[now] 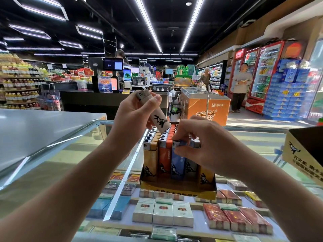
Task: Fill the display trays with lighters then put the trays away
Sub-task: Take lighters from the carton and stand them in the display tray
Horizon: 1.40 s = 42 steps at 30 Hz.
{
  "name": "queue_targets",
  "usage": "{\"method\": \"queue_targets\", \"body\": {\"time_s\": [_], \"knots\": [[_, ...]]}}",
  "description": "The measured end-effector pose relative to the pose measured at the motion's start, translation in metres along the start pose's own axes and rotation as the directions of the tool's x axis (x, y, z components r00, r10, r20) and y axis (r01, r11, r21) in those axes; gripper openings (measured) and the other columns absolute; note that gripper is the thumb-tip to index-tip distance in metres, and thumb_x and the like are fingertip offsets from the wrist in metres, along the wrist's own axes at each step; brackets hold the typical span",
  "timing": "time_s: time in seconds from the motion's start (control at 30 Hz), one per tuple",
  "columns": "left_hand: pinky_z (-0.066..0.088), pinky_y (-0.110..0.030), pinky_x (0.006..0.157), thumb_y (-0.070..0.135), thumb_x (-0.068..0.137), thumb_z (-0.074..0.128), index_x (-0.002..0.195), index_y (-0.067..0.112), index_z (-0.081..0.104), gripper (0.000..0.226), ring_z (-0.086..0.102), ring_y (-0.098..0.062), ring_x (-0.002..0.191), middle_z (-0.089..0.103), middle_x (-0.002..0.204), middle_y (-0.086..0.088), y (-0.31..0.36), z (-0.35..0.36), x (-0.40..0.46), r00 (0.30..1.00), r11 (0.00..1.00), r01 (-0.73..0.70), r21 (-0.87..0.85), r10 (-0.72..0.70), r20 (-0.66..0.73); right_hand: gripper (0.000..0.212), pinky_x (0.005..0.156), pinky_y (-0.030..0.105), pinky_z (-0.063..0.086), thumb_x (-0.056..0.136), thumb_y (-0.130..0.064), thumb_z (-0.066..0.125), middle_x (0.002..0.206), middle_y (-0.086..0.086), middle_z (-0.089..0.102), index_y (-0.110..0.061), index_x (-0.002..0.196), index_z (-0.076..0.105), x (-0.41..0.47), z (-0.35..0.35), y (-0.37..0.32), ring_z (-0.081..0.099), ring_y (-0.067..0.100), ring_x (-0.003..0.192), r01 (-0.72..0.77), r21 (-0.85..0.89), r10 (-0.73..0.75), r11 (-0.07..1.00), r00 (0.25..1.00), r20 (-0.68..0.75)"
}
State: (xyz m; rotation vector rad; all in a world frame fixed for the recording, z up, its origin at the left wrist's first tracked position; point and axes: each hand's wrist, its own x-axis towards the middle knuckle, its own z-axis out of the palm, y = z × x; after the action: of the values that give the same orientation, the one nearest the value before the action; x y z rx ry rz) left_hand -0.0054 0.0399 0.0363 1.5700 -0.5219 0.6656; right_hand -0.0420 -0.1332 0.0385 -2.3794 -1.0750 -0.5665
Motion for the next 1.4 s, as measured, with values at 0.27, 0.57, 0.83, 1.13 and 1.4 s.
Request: {"method": "queue_targets", "body": {"time_s": [0.27, 0.57, 0.83, 1.13, 1.4], "knots": [[0.044, -0.012, 0.047, 0.027, 0.09, 0.053, 0.085, 0.018, 0.056, 0.01, 0.057, -0.001, 0.055, 0.057, 0.07, 0.001, -0.002, 0.002, -0.001, 1.0, 1.0, 0.026, 0.015, -0.025, -0.017, 0.024, 0.073, 0.015, 0.038, 0.077, -0.018, 0.073, 0.084, -0.014, 0.047, -0.034, 0.081, 0.056, 0.0, -0.001, 0.002, 0.047, 0.001, 0.083, -0.069, 0.079, 0.066, 0.994, 0.997, 0.044], [0.045, -0.012, 0.048, 0.032, 0.086, 0.055, 0.085, 0.022, 0.057, 0.01, 0.058, 0.001, 0.058, 0.063, 0.066, 0.009, 0.0, 0.002, -0.001, 1.0, 1.0, 0.002, 0.014, -0.002, -0.002, 0.008, 0.078, 0.027, 0.026, 0.075, -0.028, 0.072, 0.086, -0.014, 0.046, -0.024, 0.082, 0.07, 0.001, 0.002, 0.008, 0.033, 0.007, 0.09, 0.038, -0.08, -0.04, 0.996, 0.999, -0.027], [0.049, -0.016, 0.058, 0.04, 0.079, 0.059, 0.101, 0.032, 0.059, 0.023, 0.06, -0.007, 0.073, 0.063, 0.089, 0.013, 0.008, 0.006, -0.008, 0.917, 0.85, -0.397, 0.347, 0.354, 0.182, 0.016, 0.068, 0.006, 0.036, 0.078, -0.023, 0.066, 0.077, -0.015, 0.051, -0.016, 0.092, 0.065, 0.002, -0.004, 0.006, 0.045, -0.007, 0.073, 0.063, -0.013, -0.062, 0.998, 0.878, -0.474], [0.049, -0.029, 0.057, 0.048, 0.076, 0.054, 0.091, 0.025, 0.068, 0.03, 0.051, -0.006, 0.072, 0.054, 0.081, 0.024, 0.009, 0.014, -0.012, 0.821, 0.635, -0.571, 0.52, 0.453, 0.348, 0.018, 0.069, 0.006, 0.042, 0.073, -0.01, 0.074, 0.084, -0.009, 0.057, -0.01, 0.09, 0.067, 0.002, -0.002, 0.003, 0.049, -0.007, 0.072, 0.125, -0.044, -0.131, 0.991, 0.885, -0.446], [0.042, -0.028, 0.091, 0.072, 0.063, 0.057, 0.124, 0.066, 0.027, 0.069, 0.041, 0.005, 0.112, 0.037, 0.116, 0.036, -0.003, 0.0, -0.007, 0.777, 0.876, -0.16, 0.456, -0.172, 0.605, 0.017, 0.054, 0.019, 0.047, 0.077, -0.01, 0.064, 0.074, -0.005, 0.063, -0.024, 0.083, 0.059, 0.001, -0.03, 0.016, 0.058, 0.006, 0.058, 0.103, 0.394, 0.156, 0.913, 0.804, -0.573]]}}
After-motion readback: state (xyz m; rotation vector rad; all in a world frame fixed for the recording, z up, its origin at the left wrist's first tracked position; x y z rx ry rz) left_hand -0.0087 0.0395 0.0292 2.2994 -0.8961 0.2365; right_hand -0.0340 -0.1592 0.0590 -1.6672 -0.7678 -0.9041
